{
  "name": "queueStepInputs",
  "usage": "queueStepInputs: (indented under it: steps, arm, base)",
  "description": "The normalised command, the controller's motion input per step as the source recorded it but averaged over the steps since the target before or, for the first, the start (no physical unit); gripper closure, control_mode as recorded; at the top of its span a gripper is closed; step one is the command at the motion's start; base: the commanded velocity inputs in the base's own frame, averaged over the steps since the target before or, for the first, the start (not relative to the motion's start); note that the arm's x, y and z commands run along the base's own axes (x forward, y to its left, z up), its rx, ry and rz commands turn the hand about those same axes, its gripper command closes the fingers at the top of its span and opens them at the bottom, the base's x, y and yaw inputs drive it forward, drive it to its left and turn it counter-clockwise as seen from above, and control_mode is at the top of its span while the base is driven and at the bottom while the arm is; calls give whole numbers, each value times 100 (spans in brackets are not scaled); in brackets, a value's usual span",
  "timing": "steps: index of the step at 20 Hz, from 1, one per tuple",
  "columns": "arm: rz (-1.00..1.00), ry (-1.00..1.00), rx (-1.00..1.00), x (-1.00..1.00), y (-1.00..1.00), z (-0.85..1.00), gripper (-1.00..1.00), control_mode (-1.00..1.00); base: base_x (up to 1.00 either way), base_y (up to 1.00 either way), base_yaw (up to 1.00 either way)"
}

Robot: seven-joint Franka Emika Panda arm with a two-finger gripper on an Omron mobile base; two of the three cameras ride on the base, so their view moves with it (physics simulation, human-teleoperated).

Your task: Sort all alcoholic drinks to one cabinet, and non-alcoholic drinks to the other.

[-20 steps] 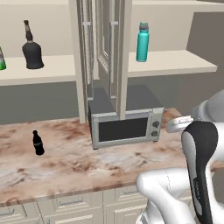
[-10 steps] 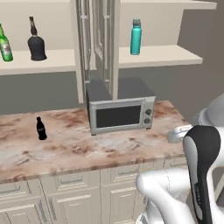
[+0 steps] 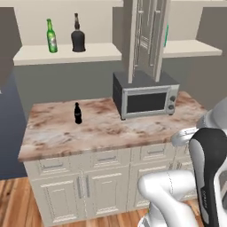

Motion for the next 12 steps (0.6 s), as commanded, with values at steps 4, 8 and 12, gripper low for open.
queueStepInputs:
  steps: [4, 8, 12]
  arm:
    - [0, 0, 0, 0, 0, 0, -100, 100]
    - [0, 0, 0, 0, 0, 0, -100, 100]
    - [0, 0, 0, 0, 0, 0, -100, 100]
  base:
    - [7, 100, 0]
    - [41, 80, 0]
    - [57, 44, 0]
